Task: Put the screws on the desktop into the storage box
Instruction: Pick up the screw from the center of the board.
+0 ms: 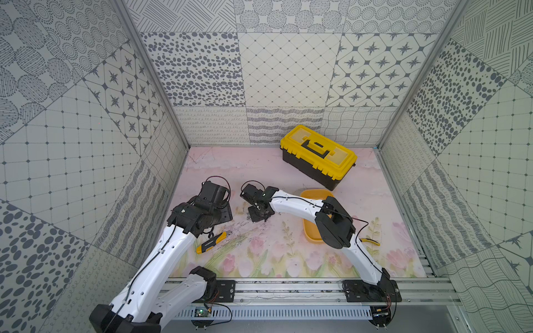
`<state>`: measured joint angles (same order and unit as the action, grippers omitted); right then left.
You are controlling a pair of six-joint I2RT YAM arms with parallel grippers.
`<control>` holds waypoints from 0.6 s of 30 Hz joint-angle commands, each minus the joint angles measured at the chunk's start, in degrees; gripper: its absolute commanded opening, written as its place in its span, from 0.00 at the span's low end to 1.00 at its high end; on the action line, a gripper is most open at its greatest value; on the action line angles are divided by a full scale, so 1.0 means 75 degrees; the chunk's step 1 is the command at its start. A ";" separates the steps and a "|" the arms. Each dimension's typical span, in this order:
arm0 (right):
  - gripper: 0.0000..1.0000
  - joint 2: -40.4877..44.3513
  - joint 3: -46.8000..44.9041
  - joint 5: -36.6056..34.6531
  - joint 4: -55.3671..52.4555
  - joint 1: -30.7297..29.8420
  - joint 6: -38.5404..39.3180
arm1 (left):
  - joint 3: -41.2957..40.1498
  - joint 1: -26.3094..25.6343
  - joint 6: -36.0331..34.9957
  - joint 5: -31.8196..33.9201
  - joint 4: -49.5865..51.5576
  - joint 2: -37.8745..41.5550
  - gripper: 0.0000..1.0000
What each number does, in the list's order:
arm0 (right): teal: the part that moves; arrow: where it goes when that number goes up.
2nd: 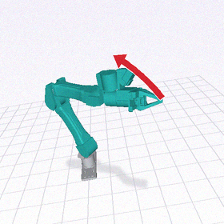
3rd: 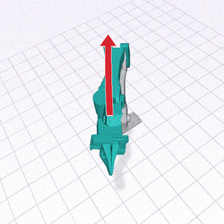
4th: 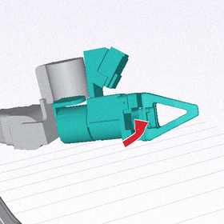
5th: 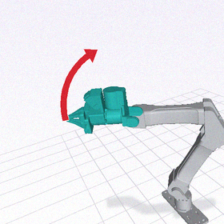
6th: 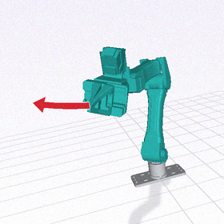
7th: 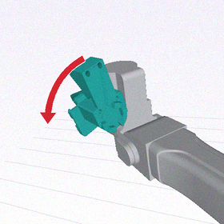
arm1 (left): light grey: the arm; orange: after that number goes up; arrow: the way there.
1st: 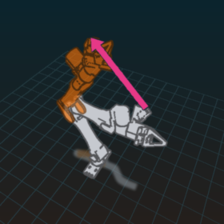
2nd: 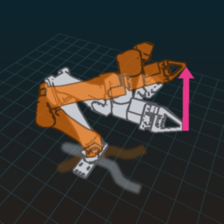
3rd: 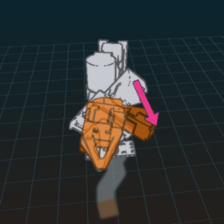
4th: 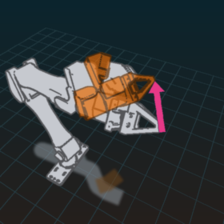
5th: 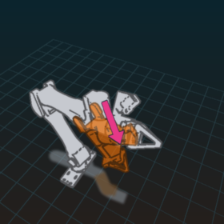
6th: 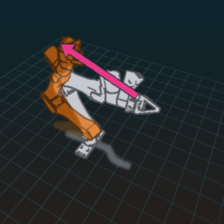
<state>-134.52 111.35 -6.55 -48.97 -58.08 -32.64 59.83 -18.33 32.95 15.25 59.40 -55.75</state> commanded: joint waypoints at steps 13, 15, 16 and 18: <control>0.14 -0.0428 -0.0236 -0.0796 -0.0688 0.0022 0.0228 | -0.0043 0.0065 -0.0022 -0.0181 -0.0232 -0.0069 0.69; 0.12 -0.0427 -0.0263 -0.0848 -0.0765 0.0050 0.0249 | -0.0032 0.0076 -0.0024 -0.0192 -0.0232 -0.0094 0.69; 0.12 -0.0408 -0.0296 -0.0839 -0.0761 0.0064 0.0251 | -0.0029 0.0079 -0.0033 -0.0202 -0.0231 -0.0111 0.69; 0.12 -0.0382 -0.0351 -0.0806 -0.0766 0.0089 0.0262 | -0.0034 0.0092 -0.0034 -0.0210 -0.0233 -0.0116 0.69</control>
<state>-134.52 110.98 -11.03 -50.30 -58.04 -31.29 59.83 -18.22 32.95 14.61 59.37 -56.27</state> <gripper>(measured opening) 0.131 0.692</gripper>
